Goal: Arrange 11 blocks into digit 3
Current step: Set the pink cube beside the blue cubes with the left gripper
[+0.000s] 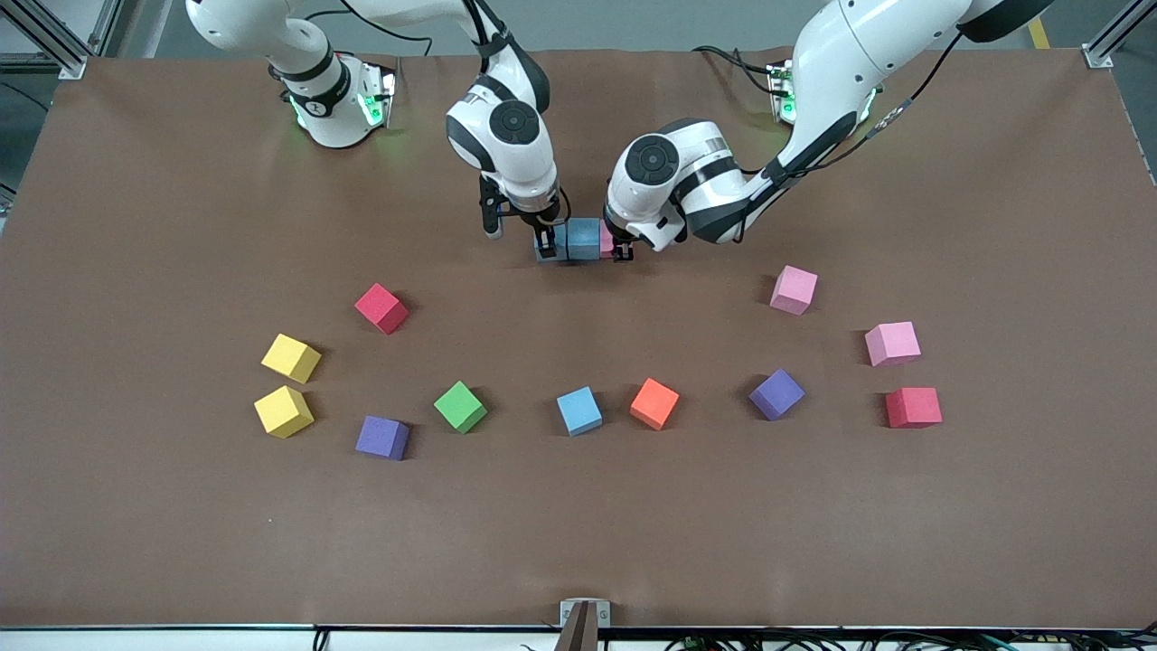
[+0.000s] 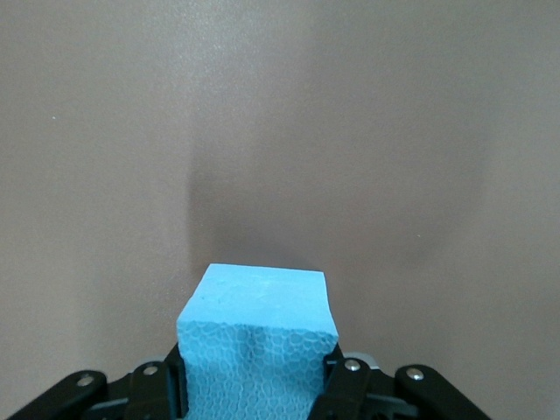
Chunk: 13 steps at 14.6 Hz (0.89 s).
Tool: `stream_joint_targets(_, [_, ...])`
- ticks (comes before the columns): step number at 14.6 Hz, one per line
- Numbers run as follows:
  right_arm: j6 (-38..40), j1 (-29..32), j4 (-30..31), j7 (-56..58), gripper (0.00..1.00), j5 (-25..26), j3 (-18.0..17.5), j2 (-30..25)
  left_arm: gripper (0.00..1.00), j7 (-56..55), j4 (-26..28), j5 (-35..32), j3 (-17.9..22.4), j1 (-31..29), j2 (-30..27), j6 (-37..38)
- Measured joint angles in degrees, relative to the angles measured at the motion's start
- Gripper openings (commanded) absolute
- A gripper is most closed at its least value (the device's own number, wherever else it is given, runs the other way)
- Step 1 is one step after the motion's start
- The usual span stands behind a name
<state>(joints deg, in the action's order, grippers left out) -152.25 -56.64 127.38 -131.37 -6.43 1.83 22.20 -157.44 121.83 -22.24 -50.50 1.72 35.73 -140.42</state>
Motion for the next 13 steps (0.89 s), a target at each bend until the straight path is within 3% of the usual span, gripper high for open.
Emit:
stream_joint_targets(7, [0.05,-0.01,-0.15,0.0,0.0,0.0,0.0,0.09,1.0,0.0,-0.66,0.0,-0.33,-0.05,-0.59,0.72])
stream_joint_targets(10, [0.07,-0.01,-0.19,0.0,0.02,0.0,0.0,0.11,1.0,-0.71,-2.85,0.0,-2.38,-0.31,-1.94,5.72])
stream_joint_targets(11, [0.08,-0.02,-0.2,-0.01,0.04,0.0,0.0,0.11,1.0,-1.07,-4.0,0.0,-3.14,-0.31,-2.37,7.89])
stream_joint_targets(13, [0.08,-0.02,-0.22,-0.01,0.22,0.0,0.0,0.12,1.0,-1.12,-6.87,0.02,-4.13,-0.33,-3.38,12.83])
